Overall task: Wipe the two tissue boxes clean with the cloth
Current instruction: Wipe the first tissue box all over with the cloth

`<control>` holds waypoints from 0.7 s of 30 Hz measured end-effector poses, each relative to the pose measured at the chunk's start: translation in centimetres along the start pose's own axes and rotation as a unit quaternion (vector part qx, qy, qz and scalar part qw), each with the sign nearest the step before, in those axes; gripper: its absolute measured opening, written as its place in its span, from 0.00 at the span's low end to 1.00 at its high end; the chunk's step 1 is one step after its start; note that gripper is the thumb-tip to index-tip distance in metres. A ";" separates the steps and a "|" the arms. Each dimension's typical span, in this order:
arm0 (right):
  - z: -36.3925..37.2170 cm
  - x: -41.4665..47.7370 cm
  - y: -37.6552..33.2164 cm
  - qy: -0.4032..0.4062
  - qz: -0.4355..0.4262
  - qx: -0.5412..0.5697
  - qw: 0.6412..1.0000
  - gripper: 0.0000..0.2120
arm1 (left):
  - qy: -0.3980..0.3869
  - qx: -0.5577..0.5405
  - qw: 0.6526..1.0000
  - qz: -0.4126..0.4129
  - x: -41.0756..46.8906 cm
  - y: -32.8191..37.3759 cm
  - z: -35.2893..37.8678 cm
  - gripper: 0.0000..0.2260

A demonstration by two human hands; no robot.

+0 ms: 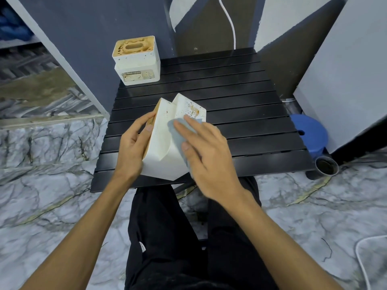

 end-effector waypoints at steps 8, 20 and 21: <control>0.4 -2.1 -1.1 0.008 -0.023 0.013 1.000 0.19 | -0.005 -0.005 1.000 0.004 0.1 0.2 -0.1 0.15; 0.1 -1.3 -0.7 -0.002 0.012 0.009 1.000 0.21 | -0.017 -0.010 1.000 -0.009 0.1 0.3 0.5 0.14; 0.2 -0.7 -0.9 -0.012 0.001 0.000 1.000 0.21 | -0.020 -0.012 1.000 -0.010 0.1 0.4 0.6 0.14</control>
Point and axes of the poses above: each hand's wrist, its own x-axis towards the middle knuckle, its own z-axis out of the palm, y = z × x, the point moved 6 cm from there along x, towards the middle knuckle, and after that the axes turned 6 degrees about x, right-handed, at the moved point
